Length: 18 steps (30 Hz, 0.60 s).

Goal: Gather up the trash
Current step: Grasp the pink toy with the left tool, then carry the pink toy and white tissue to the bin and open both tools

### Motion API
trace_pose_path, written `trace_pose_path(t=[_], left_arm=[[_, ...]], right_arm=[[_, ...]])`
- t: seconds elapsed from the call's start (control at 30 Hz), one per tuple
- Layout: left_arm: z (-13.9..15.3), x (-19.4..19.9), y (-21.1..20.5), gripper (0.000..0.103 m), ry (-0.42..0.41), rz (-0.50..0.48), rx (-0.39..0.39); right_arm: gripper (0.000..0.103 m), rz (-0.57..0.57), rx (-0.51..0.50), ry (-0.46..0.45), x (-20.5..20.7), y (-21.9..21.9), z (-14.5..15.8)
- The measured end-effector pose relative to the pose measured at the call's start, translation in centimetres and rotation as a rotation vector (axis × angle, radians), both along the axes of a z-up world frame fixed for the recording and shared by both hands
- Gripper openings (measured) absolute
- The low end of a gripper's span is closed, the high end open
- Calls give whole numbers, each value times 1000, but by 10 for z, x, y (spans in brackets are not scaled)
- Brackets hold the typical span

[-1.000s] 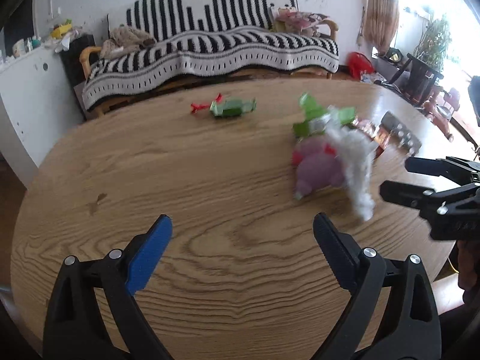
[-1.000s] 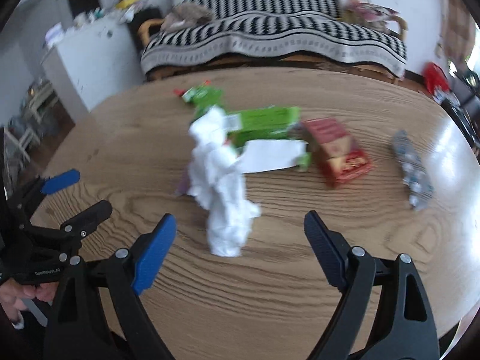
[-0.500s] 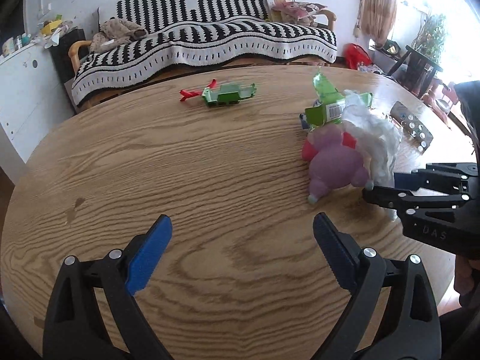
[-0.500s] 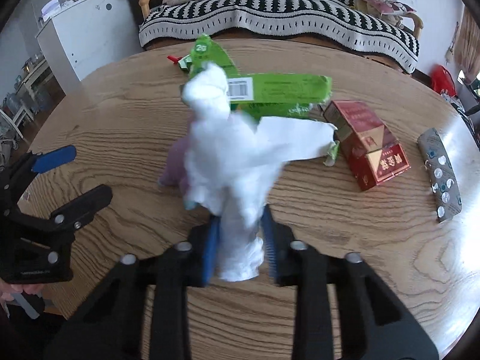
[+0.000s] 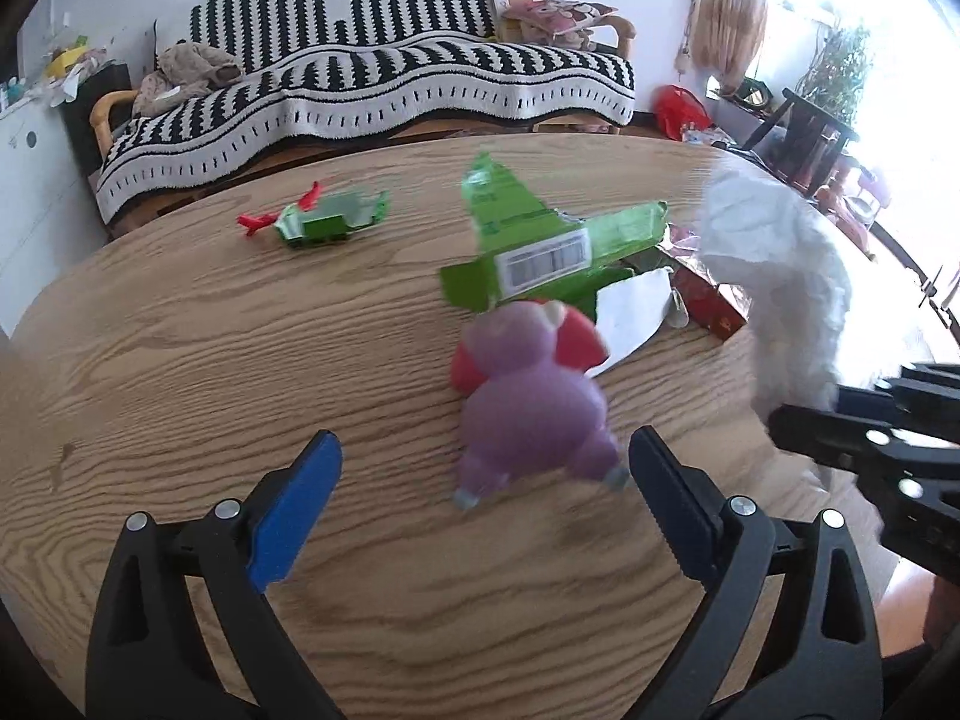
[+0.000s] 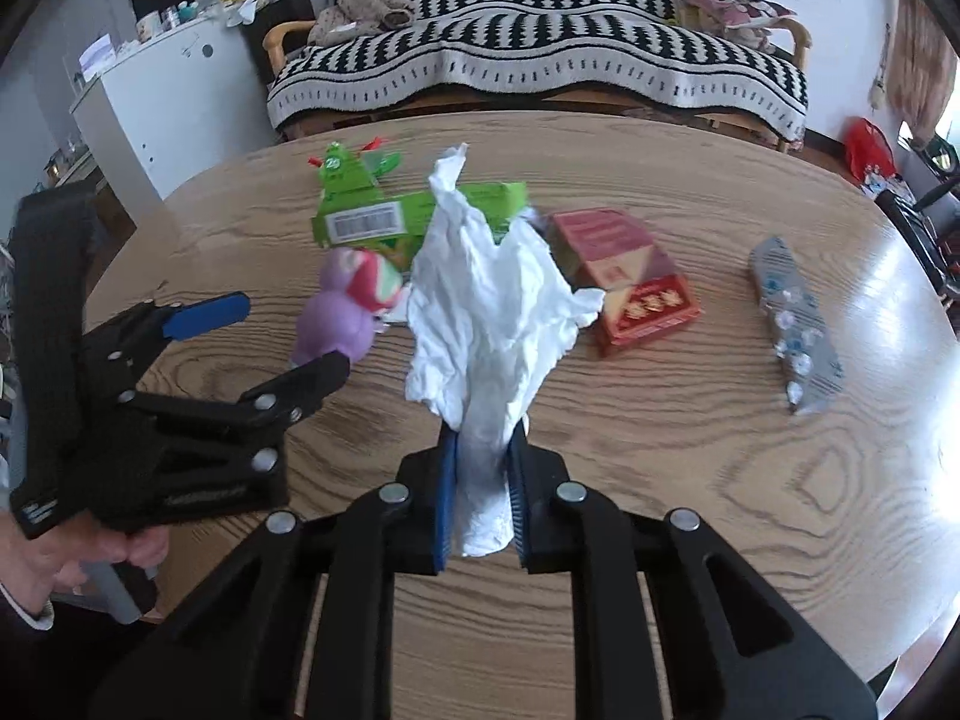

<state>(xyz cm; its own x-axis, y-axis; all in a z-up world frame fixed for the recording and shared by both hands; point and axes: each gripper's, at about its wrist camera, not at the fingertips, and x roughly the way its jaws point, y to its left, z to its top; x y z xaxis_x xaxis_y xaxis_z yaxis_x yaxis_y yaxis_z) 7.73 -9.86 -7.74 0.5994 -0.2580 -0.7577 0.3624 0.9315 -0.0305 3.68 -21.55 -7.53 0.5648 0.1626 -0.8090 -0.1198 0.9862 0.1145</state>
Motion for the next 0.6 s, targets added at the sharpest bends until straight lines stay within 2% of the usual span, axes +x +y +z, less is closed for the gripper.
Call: trace_pose_path(t=[0.2,0.23,0.27,0.3,0.33,0.37,0.6], left_arm=[[-4,11,-8,92,25,26,-10],[-4,11,-8,88,25,29,-13],[-5,13,-7,76,31,29,-20],[-6,13,-6,71,39,24,-28],[-8,14,-4,59,46,23,-43],[-8,13,-3,54,44,28,-41],[8,-7,9,49,8,29,3]], right_arm=[[16,-33,18,-3,-13,-24,5],[16,-36,19,-4,-14,-26,5],[16,-40,22,-5,-16,-28,6],[16,-44,25,-6,-17,-29,7],[16,-47,28,-8,-19,-31,8],[16,-49,29,-10,-20,-32,9],[16,-37,32,-23,-25,-30,15]])
